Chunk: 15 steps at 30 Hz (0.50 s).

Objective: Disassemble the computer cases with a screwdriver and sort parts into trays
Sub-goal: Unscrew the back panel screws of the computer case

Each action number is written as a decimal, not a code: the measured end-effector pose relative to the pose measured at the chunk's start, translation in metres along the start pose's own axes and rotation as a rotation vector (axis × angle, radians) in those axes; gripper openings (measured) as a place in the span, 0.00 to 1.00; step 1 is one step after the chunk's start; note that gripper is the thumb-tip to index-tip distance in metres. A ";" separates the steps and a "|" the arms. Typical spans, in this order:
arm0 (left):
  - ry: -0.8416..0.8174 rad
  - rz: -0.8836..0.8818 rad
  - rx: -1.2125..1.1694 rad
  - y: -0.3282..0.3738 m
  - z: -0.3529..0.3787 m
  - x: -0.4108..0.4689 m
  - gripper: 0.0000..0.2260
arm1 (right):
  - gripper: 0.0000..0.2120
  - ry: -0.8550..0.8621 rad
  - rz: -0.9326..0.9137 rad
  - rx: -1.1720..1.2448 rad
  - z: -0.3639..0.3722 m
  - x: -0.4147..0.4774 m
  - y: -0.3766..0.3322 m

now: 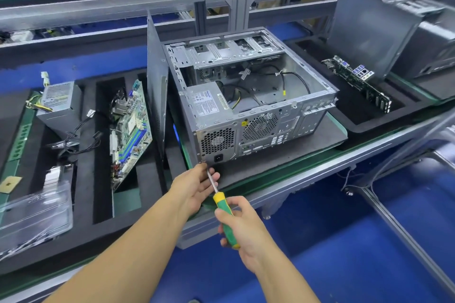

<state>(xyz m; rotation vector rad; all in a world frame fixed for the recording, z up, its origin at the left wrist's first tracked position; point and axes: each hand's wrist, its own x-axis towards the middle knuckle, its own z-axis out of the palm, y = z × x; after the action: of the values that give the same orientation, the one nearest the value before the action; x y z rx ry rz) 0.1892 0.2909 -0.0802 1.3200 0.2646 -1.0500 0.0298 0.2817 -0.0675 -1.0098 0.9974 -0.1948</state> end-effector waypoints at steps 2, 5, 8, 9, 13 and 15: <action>-0.002 -0.011 -0.043 -0.001 0.002 -0.001 0.04 | 0.07 0.009 0.035 -0.011 0.000 -0.001 -0.003; -0.006 -0.004 -0.067 -0.004 0.002 -0.001 0.06 | 0.07 0.002 0.077 0.041 0.003 0.001 -0.005; -0.011 -0.002 -0.069 -0.005 0.000 -0.002 0.07 | 0.10 0.019 0.052 0.020 0.005 0.003 -0.002; -0.017 -0.006 -0.074 -0.005 -0.001 -0.003 0.08 | 0.11 0.027 0.033 0.000 0.005 0.003 0.000; -0.038 -0.011 -0.108 -0.006 -0.003 -0.005 0.08 | 0.11 0.050 -0.007 -0.027 0.004 0.004 0.005; -0.047 -0.004 -0.122 -0.006 -0.004 -0.005 0.07 | 0.11 0.050 -0.015 -0.038 0.003 0.005 0.005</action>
<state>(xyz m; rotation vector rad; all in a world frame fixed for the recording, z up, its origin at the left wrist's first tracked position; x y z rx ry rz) 0.1834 0.2970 -0.0818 1.1844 0.2913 -1.0504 0.0333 0.2834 -0.0735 -1.0516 1.0425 -0.2151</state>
